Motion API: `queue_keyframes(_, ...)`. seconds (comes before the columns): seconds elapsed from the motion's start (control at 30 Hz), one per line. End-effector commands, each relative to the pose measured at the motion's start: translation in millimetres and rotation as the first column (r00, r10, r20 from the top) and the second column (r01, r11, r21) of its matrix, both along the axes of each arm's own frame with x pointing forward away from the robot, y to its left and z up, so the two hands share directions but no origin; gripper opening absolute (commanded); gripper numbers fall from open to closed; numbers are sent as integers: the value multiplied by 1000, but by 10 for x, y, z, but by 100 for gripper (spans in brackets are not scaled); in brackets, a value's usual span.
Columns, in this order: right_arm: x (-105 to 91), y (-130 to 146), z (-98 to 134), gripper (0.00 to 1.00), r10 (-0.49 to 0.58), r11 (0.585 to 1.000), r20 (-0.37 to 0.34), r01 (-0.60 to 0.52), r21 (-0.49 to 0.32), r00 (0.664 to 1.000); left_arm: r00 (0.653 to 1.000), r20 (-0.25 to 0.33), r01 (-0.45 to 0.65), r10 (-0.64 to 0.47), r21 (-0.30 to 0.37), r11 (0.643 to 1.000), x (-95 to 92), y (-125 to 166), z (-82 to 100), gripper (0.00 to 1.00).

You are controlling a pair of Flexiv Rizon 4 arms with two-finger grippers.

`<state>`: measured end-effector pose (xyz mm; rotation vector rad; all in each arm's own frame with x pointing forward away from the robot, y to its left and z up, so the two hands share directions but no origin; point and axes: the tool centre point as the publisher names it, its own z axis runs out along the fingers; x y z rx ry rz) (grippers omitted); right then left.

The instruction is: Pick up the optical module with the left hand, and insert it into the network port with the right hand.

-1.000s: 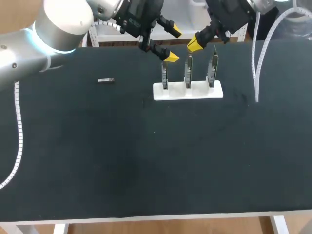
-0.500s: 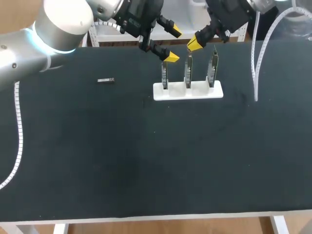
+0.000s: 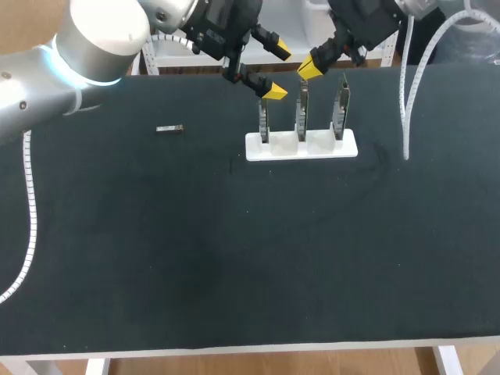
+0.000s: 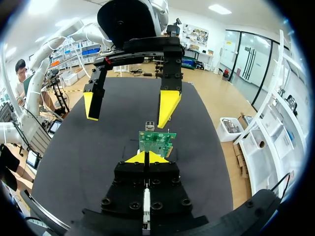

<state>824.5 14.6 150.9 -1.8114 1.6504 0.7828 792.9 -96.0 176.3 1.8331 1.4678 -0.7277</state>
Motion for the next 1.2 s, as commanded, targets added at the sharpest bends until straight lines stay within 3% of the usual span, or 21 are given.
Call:
queue_keyframes(0.03, 40, 4, -16, 0, 3, 1000, -8, -3, 1, 1000, 1000, 1, 1, -1, 3, 1000, 0, -3, 2, 100)
queue_keyframes(1.2, 2, -31, -181, 0, -3, 1000, -55, 4, 10, 998, 1000, 1, 1, -1, 3, 1000, 0, -3, 2, 100)
